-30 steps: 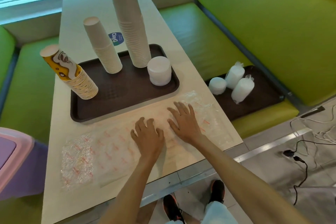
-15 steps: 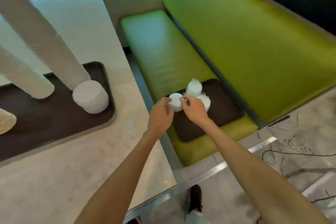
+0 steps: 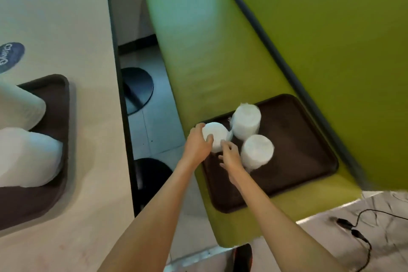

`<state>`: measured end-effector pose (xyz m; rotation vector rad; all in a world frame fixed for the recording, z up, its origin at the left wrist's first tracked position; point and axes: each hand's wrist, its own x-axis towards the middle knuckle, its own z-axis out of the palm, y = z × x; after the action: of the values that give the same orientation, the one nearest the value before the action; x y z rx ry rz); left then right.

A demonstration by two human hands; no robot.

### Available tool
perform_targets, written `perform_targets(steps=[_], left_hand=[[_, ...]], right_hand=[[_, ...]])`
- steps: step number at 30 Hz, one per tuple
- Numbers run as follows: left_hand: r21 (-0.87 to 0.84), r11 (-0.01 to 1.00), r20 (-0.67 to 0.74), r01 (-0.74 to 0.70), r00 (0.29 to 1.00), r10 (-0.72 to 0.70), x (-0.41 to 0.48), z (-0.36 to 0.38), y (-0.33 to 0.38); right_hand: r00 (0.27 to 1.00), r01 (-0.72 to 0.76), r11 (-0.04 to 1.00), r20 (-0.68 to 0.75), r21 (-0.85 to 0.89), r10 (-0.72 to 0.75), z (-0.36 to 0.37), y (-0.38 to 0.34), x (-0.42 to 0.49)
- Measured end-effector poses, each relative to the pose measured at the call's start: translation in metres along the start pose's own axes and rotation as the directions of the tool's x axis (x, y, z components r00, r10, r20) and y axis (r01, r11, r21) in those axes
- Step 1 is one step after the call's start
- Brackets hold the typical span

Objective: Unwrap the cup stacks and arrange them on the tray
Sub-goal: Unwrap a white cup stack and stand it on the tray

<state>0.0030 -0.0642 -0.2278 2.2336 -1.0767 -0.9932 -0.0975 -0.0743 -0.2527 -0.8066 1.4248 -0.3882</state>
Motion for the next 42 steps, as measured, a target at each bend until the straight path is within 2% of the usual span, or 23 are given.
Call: perform_targets(steps=[3,9,15,18,22,27,29,31,36,40,42], left_hand=[[-0.048,0.998,0.01,0.042,0.999,-0.041,0.039,0.015,-0.013],[-0.127,0.982,0.062,0.14,0.989,-0.133,0.077,0.035,-0.037],[-0.312,0.909,0.097,0.277,0.961,-0.26,0.088,0.049,-0.049],[-0.386,0.841,0.162,0.379,0.926,-0.342,0.084,0.05,-0.049],[-0.363,0.831,0.18,0.422,0.906,-0.382,0.066,0.038,-0.039],[-0.185,0.925,0.087,0.331,0.943,-0.32,0.026,-0.004,-0.003],[-0.125,0.955,0.077,0.27,0.962,-0.262,0.007,-0.027,0.016],[-0.141,0.97,0.065,0.197,0.98,-0.189,-0.02,-0.061,0.033],[-0.219,0.976,0.051,0.02,0.999,-0.009,-0.089,-0.134,0.049],[-0.294,0.948,-0.045,-0.122,0.992,0.114,-0.143,-0.171,0.047],[-0.337,0.932,-0.062,-0.132,0.991,0.118,-0.165,-0.182,0.04]], right_hand=[[0.998,-0.014,0.998,-0.054,0.065,0.018,0.019,0.015,0.039],[0.978,0.013,0.997,-0.208,0.074,0.003,0.031,0.026,0.072],[0.973,0.055,0.996,-0.219,-0.069,-0.069,0.033,0.034,0.095],[0.974,-0.002,0.999,-0.226,-0.055,-0.011,0.033,0.037,0.094],[0.967,-0.036,0.998,-0.249,0.057,0.049,0.035,0.035,0.07],[0.976,-0.038,0.948,-0.192,0.317,0.104,0.044,0.015,0.009],[0.984,0.033,0.918,-0.173,0.396,0.04,0.044,0.004,-0.013],[0.991,0.118,0.883,-0.105,0.454,-0.079,0.039,-0.02,-0.043],[0.938,0.273,0.859,0.079,0.433,-0.338,0.026,-0.068,-0.112],[0.859,0.341,0.85,0.235,0.4,-0.455,0.028,-0.081,-0.159],[0.82,0.34,0.845,0.309,0.412,-0.481,0.033,-0.082,-0.181]])
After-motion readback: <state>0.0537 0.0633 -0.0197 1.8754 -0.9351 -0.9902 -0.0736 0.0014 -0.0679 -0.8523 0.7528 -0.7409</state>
